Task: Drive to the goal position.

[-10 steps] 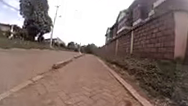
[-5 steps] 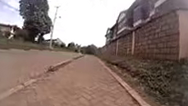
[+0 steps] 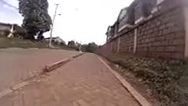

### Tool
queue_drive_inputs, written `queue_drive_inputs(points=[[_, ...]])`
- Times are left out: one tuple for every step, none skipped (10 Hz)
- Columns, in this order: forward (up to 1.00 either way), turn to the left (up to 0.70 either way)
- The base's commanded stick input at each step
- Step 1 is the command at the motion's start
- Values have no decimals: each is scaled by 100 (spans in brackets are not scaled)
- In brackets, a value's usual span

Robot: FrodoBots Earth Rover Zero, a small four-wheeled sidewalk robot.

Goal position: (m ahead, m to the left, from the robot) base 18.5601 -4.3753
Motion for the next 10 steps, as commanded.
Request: queue_drive_inputs(points=[[50,0],[50,0],[50,0],[50,0],[50,0],[50,0],[50,0],[50,0],[50,0],[50,0]])
